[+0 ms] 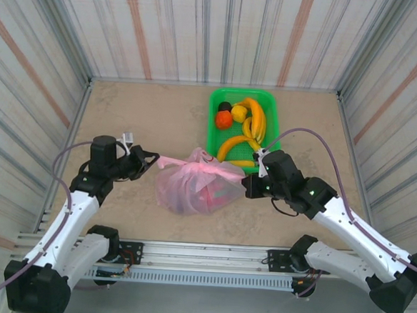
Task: Place the fake fruits into the plastic bag and tie a complex knot
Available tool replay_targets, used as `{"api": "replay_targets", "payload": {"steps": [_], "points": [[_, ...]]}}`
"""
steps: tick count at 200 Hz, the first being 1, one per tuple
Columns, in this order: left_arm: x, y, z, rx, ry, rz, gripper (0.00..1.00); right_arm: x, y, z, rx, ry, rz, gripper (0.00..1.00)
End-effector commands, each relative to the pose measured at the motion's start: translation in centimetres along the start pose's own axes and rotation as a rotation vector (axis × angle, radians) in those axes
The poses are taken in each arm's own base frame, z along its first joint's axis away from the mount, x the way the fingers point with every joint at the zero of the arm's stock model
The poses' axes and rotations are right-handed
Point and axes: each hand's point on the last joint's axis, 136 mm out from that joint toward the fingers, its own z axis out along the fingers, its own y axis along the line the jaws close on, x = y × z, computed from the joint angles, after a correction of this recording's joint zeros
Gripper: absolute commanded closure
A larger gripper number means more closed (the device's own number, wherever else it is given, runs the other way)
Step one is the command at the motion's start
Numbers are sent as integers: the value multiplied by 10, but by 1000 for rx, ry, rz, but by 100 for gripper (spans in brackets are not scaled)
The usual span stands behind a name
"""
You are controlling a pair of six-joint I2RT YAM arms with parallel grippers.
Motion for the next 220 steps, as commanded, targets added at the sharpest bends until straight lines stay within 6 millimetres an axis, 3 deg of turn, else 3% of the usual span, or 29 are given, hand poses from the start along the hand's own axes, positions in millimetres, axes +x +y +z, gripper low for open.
{"api": "replay_targets", "payload": {"steps": [1, 38, 77, 109, 136, 182, 220], "points": [[-12, -16, -5, 52, -40, 89, 97, -2, 8, -11, -38, 1, -50, 96], [-18, -18, -20, -2, -93, 167, 62, -8, 8, -28, -37, -40, -113, 61], [-22, -11, -39, -41, -167, 163, 31, -11, 0, -47, -16, -85, -148, 39], [-18, 1, -34, -17, -182, -27, 15, -9, 3, -44, -43, -75, -141, 26], [-15, 0, -18, 39, -121, -193, 12, -8, 6, -36, -62, -60, -125, 20], [-12, -29, 16, 155, 23, -203, 16, -3, 9, -26, -87, -27, -93, 14], [-9, -31, 46, 161, 95, -243, 35, 5, 12, -17, -114, 20, -82, 11]]}}
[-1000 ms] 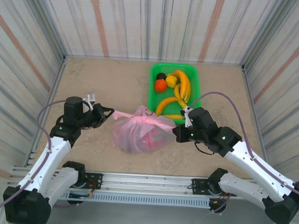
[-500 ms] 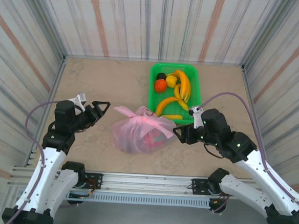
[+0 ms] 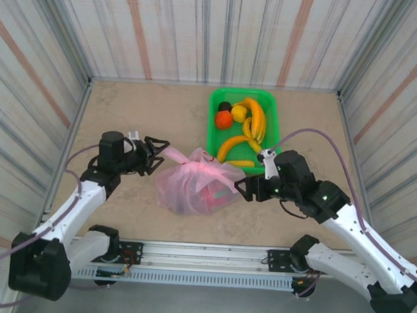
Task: Place the fake fruits into the plastic bag and tie a complex knot
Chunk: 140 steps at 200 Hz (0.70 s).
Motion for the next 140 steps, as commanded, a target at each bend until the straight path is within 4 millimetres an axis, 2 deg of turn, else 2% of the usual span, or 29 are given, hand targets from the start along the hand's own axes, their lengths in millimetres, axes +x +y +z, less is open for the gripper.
{"api": "replay_targets", "payload": {"steps": [1, 59, 63, 87, 119, 140], "points": [[0, -28, 10, 93, 42, 7, 36, 6, 5, 8, -37, 36, 24, 11], [-5, -25, 22, 79, 49, 13, 65, 14, 9, 32, 4, 134, -37, 11], [-5, -24, 22, 77, 47, 12, 67, 16, 7, 39, 20, 160, -45, 11], [-5, -19, 22, 64, 40, 5, 76, 12, 9, 48, 70, 169, -109, 14], [-6, -18, 22, 58, 36, 11, 86, 5, 10, 57, 120, 172, -158, 29], [-6, -18, 21, 51, 28, 15, 90, 5, 9, 58, 136, 189, -166, 49]]}}
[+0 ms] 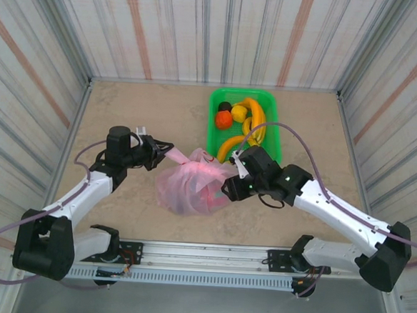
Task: Place the fake fruits into the plastic bag and tie a complex knot
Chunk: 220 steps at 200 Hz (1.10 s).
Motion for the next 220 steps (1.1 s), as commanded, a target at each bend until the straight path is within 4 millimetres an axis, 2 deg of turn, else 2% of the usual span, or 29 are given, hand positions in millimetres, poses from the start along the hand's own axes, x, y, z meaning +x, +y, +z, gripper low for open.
{"api": "replay_targets", "payload": {"steps": [1, 39, 53, 106, 189, 204, 220], "points": [[-1, -10, -2, 12, -8, 40, 90, -8, -3, -5, 47, -10, -35, 50], [-6, -8, -6, -2, -43, 59, 100, -2, -15, -18, 98, -15, -32, 88], [-9, -7, -9, -10, -57, 64, 100, -1, -19, -23, 110, -26, -23, 100], [-23, 9, -23, -35, -113, 65, 100, 14, -39, -32, 162, -3, 44, 100], [-37, 65, -48, -150, -178, 8, 100, 56, -92, -33, 251, 31, 307, 100], [-38, 74, -51, -165, -180, -6, 100, 57, -95, -33, 241, 23, 328, 100], [-36, 74, -50, -157, -169, -4, 100, 50, -88, -32, 192, 0, 318, 100]]}}
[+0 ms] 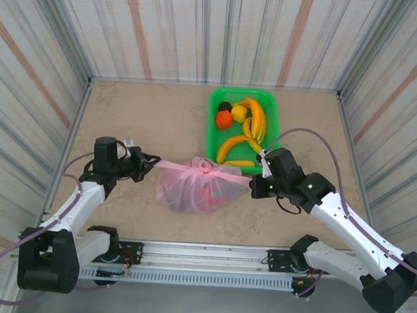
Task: Place the fake fruits into the plastic bag and tie a complex knot
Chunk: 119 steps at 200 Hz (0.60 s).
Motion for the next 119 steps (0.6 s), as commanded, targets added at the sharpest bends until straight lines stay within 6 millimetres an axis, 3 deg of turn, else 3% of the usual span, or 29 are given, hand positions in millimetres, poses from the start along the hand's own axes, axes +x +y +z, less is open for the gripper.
{"api": "replay_targets", "payload": {"steps": [1, 71, 87, 99, 119], "points": [[-28, 18, -10, -56, -137, 12, 100, 24, -34, -6, 122, 58, 69, 100], [-21, -12, -12, 23, -102, 69, 100, 1, 14, -7, -130, -11, 45, 100], [-20, -22, -15, 50, -100, 95, 80, -1, 22, -13, -175, -27, 44, 99], [-20, -29, -18, 61, -105, 113, 63, -5, 25, -20, -194, -53, 37, 87], [-21, -36, -27, 49, -128, 151, 52, -14, 28, -37, -206, -121, 24, 69]]}}
